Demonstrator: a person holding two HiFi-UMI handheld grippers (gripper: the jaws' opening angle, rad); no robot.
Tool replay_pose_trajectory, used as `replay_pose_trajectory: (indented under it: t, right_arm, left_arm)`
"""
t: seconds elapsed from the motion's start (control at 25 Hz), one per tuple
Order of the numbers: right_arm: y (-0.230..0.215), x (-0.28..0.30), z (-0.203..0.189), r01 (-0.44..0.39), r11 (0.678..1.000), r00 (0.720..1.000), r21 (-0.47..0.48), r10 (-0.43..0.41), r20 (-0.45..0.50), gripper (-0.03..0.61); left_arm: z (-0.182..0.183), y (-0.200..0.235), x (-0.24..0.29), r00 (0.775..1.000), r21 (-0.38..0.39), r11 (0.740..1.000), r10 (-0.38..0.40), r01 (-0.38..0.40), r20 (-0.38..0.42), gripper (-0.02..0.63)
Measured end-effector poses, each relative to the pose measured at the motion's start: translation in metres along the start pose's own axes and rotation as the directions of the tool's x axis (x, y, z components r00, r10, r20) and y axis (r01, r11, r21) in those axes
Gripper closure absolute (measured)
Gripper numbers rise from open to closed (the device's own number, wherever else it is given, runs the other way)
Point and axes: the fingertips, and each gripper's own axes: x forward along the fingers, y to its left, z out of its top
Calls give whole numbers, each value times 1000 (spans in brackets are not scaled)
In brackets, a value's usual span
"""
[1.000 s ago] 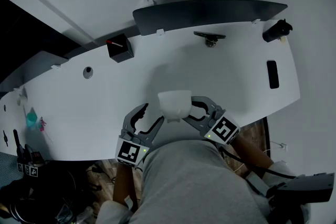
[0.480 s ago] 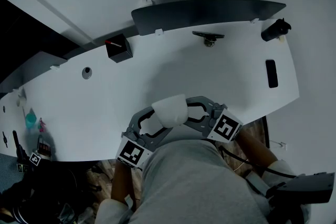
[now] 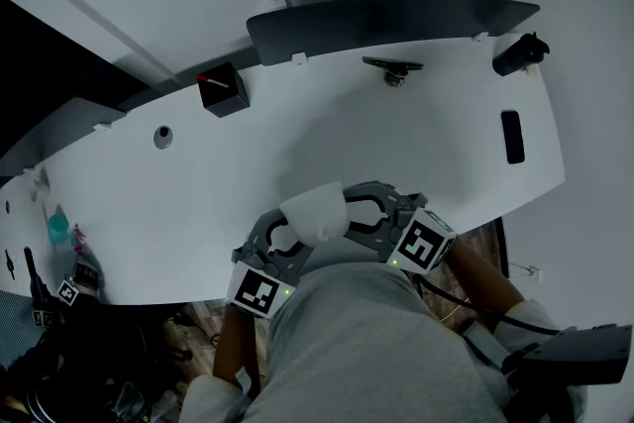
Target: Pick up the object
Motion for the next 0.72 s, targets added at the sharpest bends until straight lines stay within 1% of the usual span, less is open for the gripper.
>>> replay_pose_trajectory:
  t: [0.24, 0.32, 0.44, 0.52, 0.6, 0.72]
  right_arm:
    - [-1, 0, -1, 12, 1000, 1000, 3, -12, -13, 412]
    - [-2, 0, -1, 22, 1000, 1000, 11, -22, -10, 366]
    - [-4, -3, -1, 35, 999, 999, 14, -35, -6, 364]
    - [-5, -5, -2, 37, 999, 999, 12, -37, -31, 364]
    - [-5, -7, -3, 44, 999, 998, 13, -44, -52, 365]
    - [-5, -10, -4, 67, 998, 996, 23, -65, -53, 367]
  left_arm:
    - [0, 0, 1, 1000, 6, 1000, 27, -27, 9, 474]
    - [0, 3, 0, 999, 2, 999, 51, -51, 20, 474]
    - [2, 11, -4, 995, -9, 996, 86, -86, 45, 474]
    - [3, 17, -7, 991, -11, 993, 117, -117, 58, 474]
    - [3, 23, -10, 987, -3, 988, 152, -153, 59, 474]
    - [2, 31, -15, 979, 0, 980, 196, -197, 60, 474]
